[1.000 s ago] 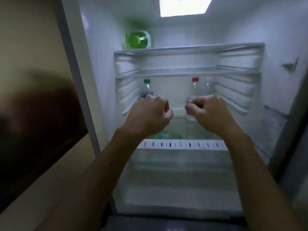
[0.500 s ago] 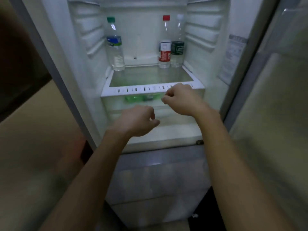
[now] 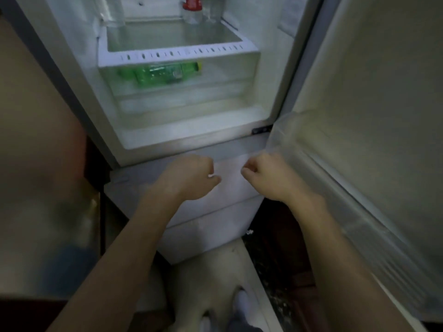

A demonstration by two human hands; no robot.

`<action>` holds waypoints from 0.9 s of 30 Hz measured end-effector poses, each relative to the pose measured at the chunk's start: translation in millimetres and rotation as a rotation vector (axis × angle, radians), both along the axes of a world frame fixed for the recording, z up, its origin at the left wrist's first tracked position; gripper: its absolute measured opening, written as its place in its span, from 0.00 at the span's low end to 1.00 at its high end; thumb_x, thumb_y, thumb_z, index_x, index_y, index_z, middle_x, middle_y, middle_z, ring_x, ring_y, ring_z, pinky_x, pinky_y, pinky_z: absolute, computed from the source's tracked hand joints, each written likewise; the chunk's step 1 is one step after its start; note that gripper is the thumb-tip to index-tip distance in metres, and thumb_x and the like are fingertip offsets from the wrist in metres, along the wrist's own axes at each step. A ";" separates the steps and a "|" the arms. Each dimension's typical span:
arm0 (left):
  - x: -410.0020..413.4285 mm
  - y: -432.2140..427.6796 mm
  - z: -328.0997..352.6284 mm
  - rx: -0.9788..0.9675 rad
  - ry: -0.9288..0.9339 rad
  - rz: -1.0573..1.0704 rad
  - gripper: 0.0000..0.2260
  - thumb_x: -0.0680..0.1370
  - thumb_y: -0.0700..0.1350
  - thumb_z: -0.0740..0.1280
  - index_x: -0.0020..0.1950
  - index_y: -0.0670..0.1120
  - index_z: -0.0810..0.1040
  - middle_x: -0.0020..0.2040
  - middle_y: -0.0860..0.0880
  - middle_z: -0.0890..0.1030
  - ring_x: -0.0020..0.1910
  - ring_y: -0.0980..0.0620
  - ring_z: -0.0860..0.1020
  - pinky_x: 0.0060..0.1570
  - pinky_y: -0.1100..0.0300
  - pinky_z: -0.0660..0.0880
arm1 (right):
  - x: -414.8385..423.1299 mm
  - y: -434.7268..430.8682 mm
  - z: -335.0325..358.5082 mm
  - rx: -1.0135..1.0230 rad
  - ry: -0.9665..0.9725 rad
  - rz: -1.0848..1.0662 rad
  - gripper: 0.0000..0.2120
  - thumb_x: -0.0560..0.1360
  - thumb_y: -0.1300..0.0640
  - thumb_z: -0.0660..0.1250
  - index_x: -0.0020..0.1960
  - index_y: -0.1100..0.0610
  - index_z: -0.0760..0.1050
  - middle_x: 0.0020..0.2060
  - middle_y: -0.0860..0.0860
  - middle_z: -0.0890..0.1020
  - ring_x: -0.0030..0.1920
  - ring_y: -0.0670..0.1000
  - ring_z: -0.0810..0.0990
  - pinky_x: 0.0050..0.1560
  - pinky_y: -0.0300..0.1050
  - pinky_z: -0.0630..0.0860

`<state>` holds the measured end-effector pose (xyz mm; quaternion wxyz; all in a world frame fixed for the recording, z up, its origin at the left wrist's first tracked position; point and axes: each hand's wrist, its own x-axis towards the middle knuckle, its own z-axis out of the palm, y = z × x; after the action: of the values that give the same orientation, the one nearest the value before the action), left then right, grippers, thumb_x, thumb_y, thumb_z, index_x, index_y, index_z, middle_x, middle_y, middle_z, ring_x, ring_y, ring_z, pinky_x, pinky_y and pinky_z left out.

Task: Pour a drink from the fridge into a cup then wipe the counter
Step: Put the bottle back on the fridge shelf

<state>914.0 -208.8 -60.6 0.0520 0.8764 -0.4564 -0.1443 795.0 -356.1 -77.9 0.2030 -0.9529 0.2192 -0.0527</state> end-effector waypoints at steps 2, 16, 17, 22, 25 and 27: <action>-17.3 -1.2 -13.2 0.031 0.022 -0.053 0.18 0.81 0.56 0.60 0.61 0.44 0.75 0.55 0.45 0.80 0.57 0.45 0.76 0.52 0.54 0.74 | -29.2 6.4 -10.6 0.008 0.048 -0.016 0.17 0.77 0.55 0.61 0.35 0.65 0.75 0.32 0.58 0.80 0.34 0.56 0.77 0.35 0.51 0.73; -160.6 -6.6 -52.0 0.092 0.046 -0.363 0.18 0.82 0.54 0.59 0.60 0.41 0.75 0.54 0.45 0.80 0.52 0.48 0.77 0.48 0.57 0.72 | -247.1 33.4 -72.7 0.103 0.096 -0.344 0.16 0.77 0.53 0.60 0.46 0.65 0.79 0.40 0.57 0.84 0.44 0.57 0.81 0.44 0.55 0.77; -176.0 -6.4 -52.6 0.093 0.051 -0.382 0.17 0.82 0.54 0.59 0.59 0.41 0.76 0.54 0.45 0.80 0.52 0.48 0.77 0.49 0.57 0.73 | -265.9 37.7 -75.2 0.125 0.100 -0.375 0.16 0.77 0.53 0.60 0.45 0.65 0.79 0.40 0.57 0.84 0.44 0.58 0.81 0.44 0.56 0.77; -267.8 -3.9 -56.3 0.021 0.087 -0.510 0.15 0.81 0.53 0.61 0.59 0.44 0.76 0.53 0.47 0.79 0.51 0.48 0.77 0.53 0.52 0.75 | -367.5 59.1 -84.9 0.157 0.099 -0.504 0.15 0.77 0.52 0.61 0.45 0.63 0.80 0.42 0.56 0.84 0.46 0.56 0.81 0.48 0.53 0.76; -330.8 -2.6 -58.1 -0.055 0.114 -0.584 0.13 0.80 0.54 0.62 0.57 0.46 0.77 0.48 0.50 0.79 0.47 0.49 0.78 0.49 0.50 0.76 | -428.9 73.4 -86.4 0.161 0.103 -0.606 0.13 0.77 0.52 0.61 0.46 0.58 0.80 0.46 0.55 0.84 0.49 0.57 0.81 0.50 0.52 0.76; -373.9 -0.4 -60.1 -0.061 0.103 -0.661 0.12 0.80 0.54 0.62 0.56 0.48 0.77 0.48 0.51 0.79 0.48 0.49 0.78 0.48 0.50 0.77 | -468.1 85.9 -84.3 0.177 0.094 -0.688 0.12 0.76 0.51 0.61 0.47 0.56 0.81 0.47 0.55 0.84 0.50 0.57 0.81 0.51 0.52 0.77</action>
<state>540.2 -209.2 -120.6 0.0514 0.6706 -0.7169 -0.1837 326.9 -270.3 -162.2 0.2448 -0.8035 0.5399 -0.0550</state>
